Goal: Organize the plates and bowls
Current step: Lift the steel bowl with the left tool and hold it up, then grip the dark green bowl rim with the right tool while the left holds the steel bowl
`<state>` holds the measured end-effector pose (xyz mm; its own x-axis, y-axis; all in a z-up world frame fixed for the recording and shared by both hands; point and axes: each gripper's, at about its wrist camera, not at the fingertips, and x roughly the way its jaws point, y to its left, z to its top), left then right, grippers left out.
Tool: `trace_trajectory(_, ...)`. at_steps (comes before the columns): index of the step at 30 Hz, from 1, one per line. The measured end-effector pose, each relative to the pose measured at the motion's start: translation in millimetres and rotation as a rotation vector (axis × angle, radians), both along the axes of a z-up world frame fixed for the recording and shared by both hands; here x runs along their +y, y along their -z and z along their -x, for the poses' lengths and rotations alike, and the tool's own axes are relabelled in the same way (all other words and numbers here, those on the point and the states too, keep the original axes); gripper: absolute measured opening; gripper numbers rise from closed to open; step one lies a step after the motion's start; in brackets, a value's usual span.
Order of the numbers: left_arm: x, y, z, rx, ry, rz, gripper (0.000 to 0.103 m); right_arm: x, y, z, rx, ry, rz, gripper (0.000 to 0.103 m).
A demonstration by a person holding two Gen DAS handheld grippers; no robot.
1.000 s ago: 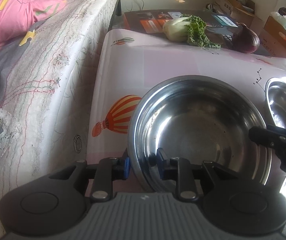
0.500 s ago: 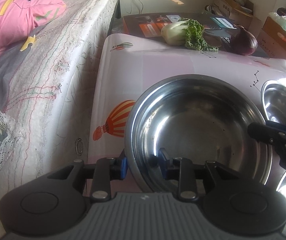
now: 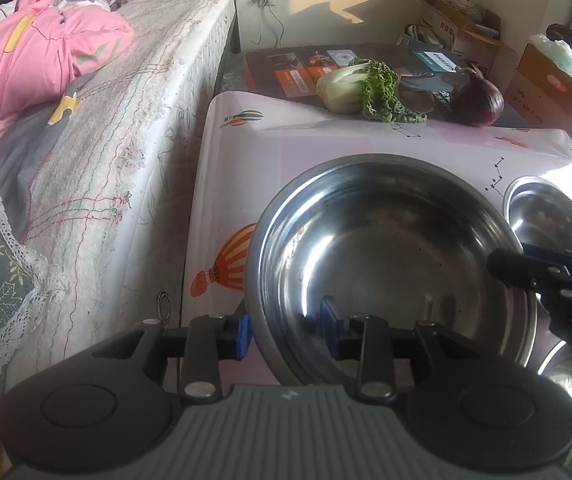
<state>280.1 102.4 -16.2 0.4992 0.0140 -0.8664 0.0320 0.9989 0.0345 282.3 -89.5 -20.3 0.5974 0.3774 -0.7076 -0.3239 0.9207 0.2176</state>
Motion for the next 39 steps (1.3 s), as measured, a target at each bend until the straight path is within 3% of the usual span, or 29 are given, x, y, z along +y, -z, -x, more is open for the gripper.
trace_trajectory(21,-47.3,-32.1,5.3,-0.037,0.085,0.017,0.037,-48.0,-37.5,21.4,-0.028,0.08,-0.039,0.014)
trace_trajectory(31,-119.3,-31.6,-14.5,-0.023,0.215,0.015,0.041,-110.3,-46.8,25.0,-0.053,0.188,-0.01,0.014)
trace_trajectory(39,-174.2,-9.2,-30.7,0.012,0.302,-0.027,0.043,-162.4,-23.3,11.7,-0.01,0.279,0.029,0.014)
